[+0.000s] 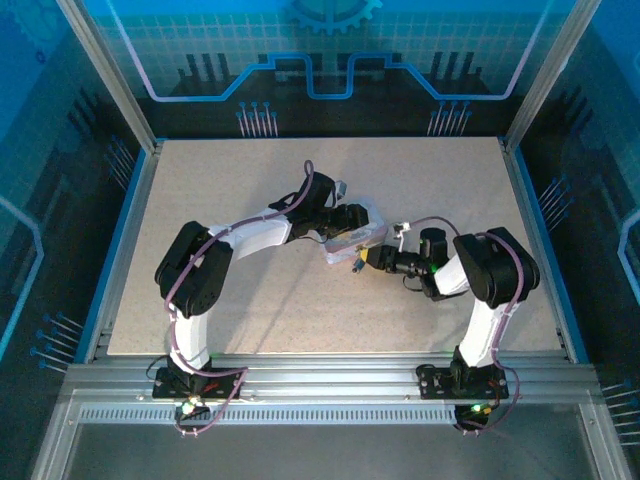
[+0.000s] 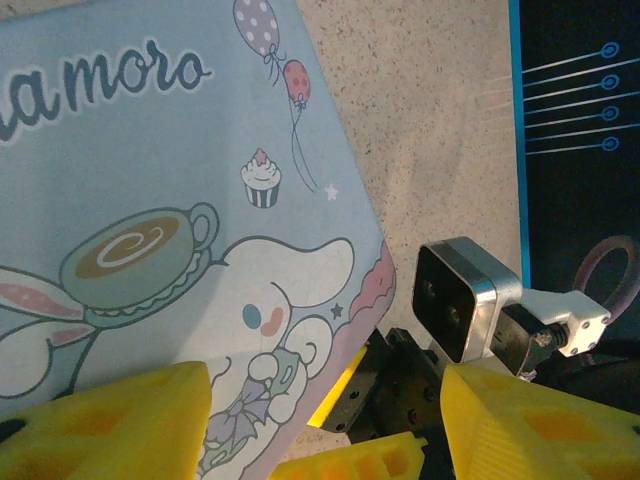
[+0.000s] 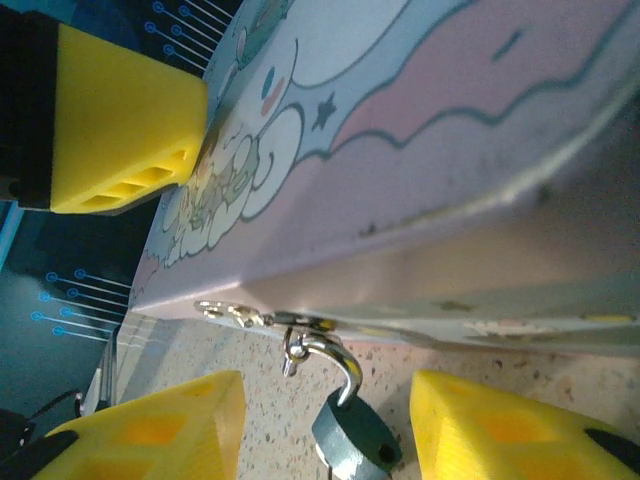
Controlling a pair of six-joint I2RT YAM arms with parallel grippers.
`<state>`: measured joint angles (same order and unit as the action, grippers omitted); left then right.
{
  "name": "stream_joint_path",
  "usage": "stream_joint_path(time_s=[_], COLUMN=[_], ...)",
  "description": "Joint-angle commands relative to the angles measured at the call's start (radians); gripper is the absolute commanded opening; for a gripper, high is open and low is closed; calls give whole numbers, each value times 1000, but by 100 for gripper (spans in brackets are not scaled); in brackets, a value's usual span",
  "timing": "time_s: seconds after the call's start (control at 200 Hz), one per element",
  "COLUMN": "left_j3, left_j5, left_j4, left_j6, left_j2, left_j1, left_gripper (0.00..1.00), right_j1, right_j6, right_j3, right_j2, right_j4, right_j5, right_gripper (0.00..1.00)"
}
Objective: Unlock the padlock with the key
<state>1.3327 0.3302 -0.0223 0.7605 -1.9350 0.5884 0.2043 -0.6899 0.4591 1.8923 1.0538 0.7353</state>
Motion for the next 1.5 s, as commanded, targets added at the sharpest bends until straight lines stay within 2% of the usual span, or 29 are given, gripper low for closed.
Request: stream_joint_path(time_s=[0.0,0.755,1.285,1.496], left_j3=[-15,-32,-39,-42], left_j5=[-17,-27,-31,-31], left_j4=[11,16,16,19], left_j6=[5,10,10,9], left_j2=[-21,-12,-5,-7], left_j1=[0,-2,-3,-6], left_gripper=[63,63,63,64], right_j1=[14,26,40,43], right_j6=[-12,-58,-79,-85], right_j3=[13,-12,7,8], right_j2=[43,81,111,117], right_j4=[37,100,117,118], right_j5=[2,9,-2,-17], right_gripper=[47,31,26,18])
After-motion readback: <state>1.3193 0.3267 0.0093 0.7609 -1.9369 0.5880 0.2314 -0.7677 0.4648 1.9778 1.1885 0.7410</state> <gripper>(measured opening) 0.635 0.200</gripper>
